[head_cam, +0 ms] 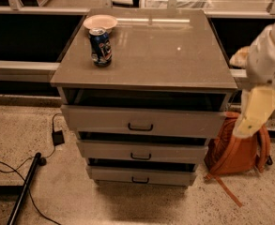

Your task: Open top drawer

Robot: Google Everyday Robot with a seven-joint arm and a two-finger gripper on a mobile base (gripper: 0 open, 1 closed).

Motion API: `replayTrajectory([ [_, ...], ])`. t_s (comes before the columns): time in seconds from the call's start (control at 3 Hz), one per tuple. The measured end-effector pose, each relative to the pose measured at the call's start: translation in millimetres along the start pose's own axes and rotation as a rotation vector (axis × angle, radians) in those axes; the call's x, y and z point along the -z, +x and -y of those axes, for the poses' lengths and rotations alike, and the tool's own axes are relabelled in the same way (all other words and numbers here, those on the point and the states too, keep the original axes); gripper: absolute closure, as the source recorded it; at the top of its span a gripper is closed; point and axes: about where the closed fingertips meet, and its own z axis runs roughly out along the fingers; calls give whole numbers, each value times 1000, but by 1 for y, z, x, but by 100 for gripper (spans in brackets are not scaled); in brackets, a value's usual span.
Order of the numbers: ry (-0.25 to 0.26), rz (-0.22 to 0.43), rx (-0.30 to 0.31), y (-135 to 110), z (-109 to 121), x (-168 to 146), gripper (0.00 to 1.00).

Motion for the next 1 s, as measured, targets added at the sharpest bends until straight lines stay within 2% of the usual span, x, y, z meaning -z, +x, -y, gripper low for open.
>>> replayTrajectory([
  [0.33,-38,62,1,19,-19,-74,0],
  [0.67,5,186,44,22,-12,-116,0],
  [1.0,45,199,122,20,-5,-117,0],
])
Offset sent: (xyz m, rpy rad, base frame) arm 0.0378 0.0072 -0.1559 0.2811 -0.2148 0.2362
